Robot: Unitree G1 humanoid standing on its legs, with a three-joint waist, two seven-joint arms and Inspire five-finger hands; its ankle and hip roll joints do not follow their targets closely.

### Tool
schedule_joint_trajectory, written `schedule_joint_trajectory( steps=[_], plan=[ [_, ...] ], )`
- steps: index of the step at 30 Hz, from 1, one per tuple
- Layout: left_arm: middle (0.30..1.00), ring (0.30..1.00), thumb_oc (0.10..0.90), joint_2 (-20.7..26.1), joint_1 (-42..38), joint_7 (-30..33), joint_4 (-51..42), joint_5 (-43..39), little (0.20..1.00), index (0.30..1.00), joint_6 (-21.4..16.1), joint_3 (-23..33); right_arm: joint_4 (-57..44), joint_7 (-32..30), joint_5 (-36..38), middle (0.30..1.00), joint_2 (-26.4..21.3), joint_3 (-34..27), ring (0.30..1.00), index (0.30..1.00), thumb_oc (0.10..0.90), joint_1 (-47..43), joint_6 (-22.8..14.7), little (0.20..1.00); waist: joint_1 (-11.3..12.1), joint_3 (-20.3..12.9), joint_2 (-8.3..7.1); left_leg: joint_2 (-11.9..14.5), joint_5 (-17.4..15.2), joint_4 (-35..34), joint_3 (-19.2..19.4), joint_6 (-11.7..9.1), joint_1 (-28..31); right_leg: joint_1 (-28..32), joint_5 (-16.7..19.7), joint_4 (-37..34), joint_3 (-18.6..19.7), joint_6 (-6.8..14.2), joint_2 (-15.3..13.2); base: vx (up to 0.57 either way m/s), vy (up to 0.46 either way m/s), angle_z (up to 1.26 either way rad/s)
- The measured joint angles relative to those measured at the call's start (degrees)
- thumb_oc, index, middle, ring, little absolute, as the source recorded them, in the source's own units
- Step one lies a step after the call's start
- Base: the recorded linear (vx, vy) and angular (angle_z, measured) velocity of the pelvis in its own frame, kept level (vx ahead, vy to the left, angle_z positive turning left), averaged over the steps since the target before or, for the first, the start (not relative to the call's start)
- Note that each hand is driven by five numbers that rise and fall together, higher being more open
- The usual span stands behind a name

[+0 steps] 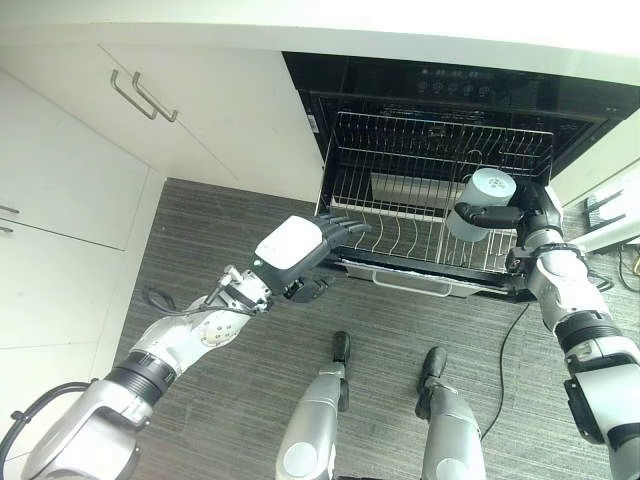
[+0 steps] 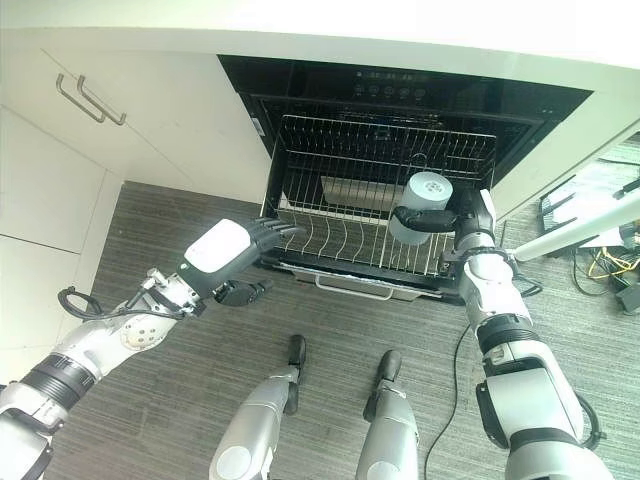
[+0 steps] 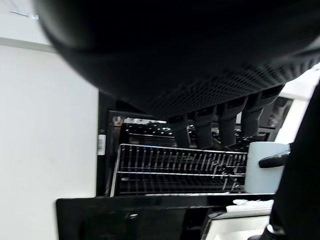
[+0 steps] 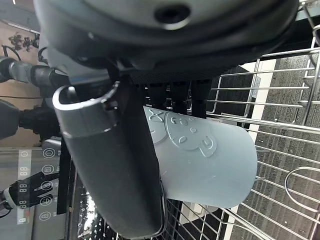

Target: Place the dishes in the dishwasher.

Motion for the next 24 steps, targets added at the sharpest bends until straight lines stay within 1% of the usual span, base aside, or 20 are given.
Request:
schedule_joint_trajectory(
  steps=[7, 9, 13, 16, 18, 19, 20, 21, 22, 24],
  plan=[
    [0.9, 0.9, 0.8, -0.13, 0.07, 0.0, -0.13, 0.07, 0.9, 0.9, 0.08, 0.01, 0.0, -0.73, -2.18, 0.3, 1.0, -0.29, 0.3, 0.3, 0.4, 0.7, -1.53, 0.3, -0.11, 0.03, 0.06, 0.07, 0.03, 0.03, 0.02, -0.05, 0.0, -0.24, -0.21, 0.44, 0.11, -0.13, 0.0, 0.0, 0.0, 0.0],
    [0.9, 0.9, 0.8, -0.12, 0.41, 0.02, -0.63, 0.1, 0.9, 0.9, 0.09, 0.18, 0.0, -1.0, -2.78, 0.3, 1.23, -0.53, 0.3, 0.3, 0.4, 1.51, -3.15, 0.3, -0.03, 0.05, 0.1, 0.07, 0.03, 0.03, 0.0, -0.05, -0.03, -0.28, -0.26, 0.5, 0.1, -0.14, -0.02, 0.0, 0.0, 0.0],
    [0.9, 0.9, 0.8, -0.25, 0.44, 0.59, -0.84, 0.22, 0.9, 0.9, -0.03, 0.2, -0.01, -1.54, -7.74, 0.3, 1.57, 0.16, 0.3, 0.3, 0.4, 1.57, -3.86, 0.3, -0.06, 0.06, 0.14, 0.09, 0.06, 0.06, 0.0, -0.1, -0.06, -0.44, -0.34, 0.72, 0.15, -0.19, -0.02, 0.0, 0.0, 0.0],
    [0.9, 0.9, 0.8, -0.36, 0.68, 1.7, -0.85, 0.35, 0.9, 0.9, -0.32, 0.25, -0.02, -1.75, -10.1, 0.3, 1.62, 0.65, 0.3, 0.3, 0.4, 2.77, -5.74, 0.3, -0.01, 0.07, 0.16, 0.11, 0.09, 0.06, -0.04, -0.14, -0.1, -0.5, -0.39, 0.83, 0.14, -0.21, -0.02, 0.0, 0.0, 0.0],
    [0.9, 0.9, 0.8, -0.36, 0.69, 2.24, -0.85, 0.65, 0.9, 0.9, -0.32, 0.25, 0.01, -1.75, -11.19, 0.3, 1.65, 1.12, 0.3, 0.3, 0.4, 3.3, -6.33, 0.3, -0.04, 0.11, 0.25, 0.09, 0.09, 0.07, -0.03, -0.14, -0.11, -0.5, -0.39, 0.87, 0.14, -0.21, -0.05, 0.0, 0.0, 0.0],
    [0.9, 0.9, 0.8, -0.36, 0.65, 2.72, -0.85, 0.69, 0.9, 0.9, -0.37, 0.25, 0.08, -1.76, -11.97, 0.458, 1.64, 1.22, 0.458, 0.458, 0.505, 3.28, -6.69, 0.458, -0.1, 0.14, 0.31, 0.09, 0.14, 0.07, -0.03, -0.15, -0.14, -0.58, -0.39, 0.92, 0.15, -0.21, -0.07, 0.0, 0.0, 0.0],
    [0.9, 0.9, 0.8, -0.37, 0.57, 2.9, -0.85, 0.7, 0.9, 0.9, -0.37, 0.26, 0.2, -1.73, -12.87, 0.712, 1.65, 1.27, 0.712, 0.712, 0.675, 3.27, -6.89, 0.712, -0.1, 0.14, 0.31, 0.1, 0.19, 0.07, -0.03, -0.18, -0.22, -0.78, -0.43, 1.1, 0.2, -0.24, -0.07, 0.0, 0.0, 0.0],
    [0.9, 0.9, 0.8, -0.37, 0.49, 3.07, -0.85, 0.71, 0.9, 0.9, -0.38, 0.26, 0.49, -1.69, -13.39, 0.9, 1.65, 1.51, 0.9, 0.9, 0.8, 3.19, -7.32, 0.9, -0.08, 0.14, 0.31, 0.11, 0.32, 0.07, -0.07, -0.23, -0.51, -1.21, -0.53, 1.45, 0.21, -0.25, -0.1, 0.0, 0.0, 0.0],
    [0.9, 0.9, 0.8, -0.39, 0.49, 3.36, -0.85, 0.78, 0.9, 0.9, -0.39, 0.26, 1.03, -1.63, -14.25, 0.9, 1.65, 2.44, 0.9, 0.9, 0.8, 2.82, -8.0, 0.9, -0.13, 0.14, 0.31, 0.08, 0.59, 0.09, -0.2, -0.29, -1.07, -1.93, -0.71, 2.04, 0.16, -0.27, -0.21, -0.01, -0.023, 0.05],
    [0.9, 0.9, 0.8, -0.43, 0.43, 3.54, -0.85, 1.25, 0.9, 0.9, -0.5, 0.25, 1.19, -1.29, -15.51, 0.9, 1.74, 4.05, 0.9, 0.9, 0.8, 2.62, -7.35, 0.9, -0.1, 0.14, 0.32, 0.09, 0.81, 0.1, -0.46, -0.4, -1.09, -2.04, -0.88, 2.46, 0.05, -0.34, -0.23, -0.01, -0.03, 0.06]
  ],
)
